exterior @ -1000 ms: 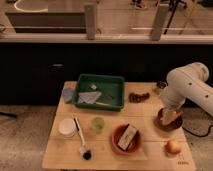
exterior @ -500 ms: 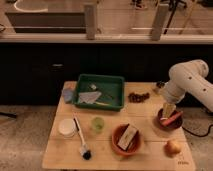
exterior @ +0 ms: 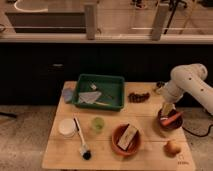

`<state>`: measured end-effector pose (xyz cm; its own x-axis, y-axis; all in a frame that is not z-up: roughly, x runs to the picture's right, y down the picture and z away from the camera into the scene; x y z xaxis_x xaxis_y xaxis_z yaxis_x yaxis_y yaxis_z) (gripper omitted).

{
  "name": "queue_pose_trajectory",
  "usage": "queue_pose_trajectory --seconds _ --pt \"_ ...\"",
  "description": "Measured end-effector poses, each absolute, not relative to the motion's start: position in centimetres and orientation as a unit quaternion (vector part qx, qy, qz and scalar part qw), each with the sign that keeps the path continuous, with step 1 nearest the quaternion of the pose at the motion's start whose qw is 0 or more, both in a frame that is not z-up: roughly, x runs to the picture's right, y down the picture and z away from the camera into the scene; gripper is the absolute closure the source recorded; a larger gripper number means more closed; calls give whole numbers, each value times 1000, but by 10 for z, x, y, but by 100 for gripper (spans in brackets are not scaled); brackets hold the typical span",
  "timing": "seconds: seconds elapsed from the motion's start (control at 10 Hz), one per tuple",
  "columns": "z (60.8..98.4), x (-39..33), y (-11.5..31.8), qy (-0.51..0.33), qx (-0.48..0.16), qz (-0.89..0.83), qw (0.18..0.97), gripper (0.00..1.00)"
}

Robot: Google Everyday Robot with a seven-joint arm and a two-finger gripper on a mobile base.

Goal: Place grapes in plastic cup

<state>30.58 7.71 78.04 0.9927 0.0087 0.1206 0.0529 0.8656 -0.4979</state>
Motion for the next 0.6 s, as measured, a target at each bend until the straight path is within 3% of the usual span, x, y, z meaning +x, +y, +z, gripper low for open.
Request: queue_pose_trajectory --seconds 0.6 --pt "811 256 55 -103 -262 -37 959 20"
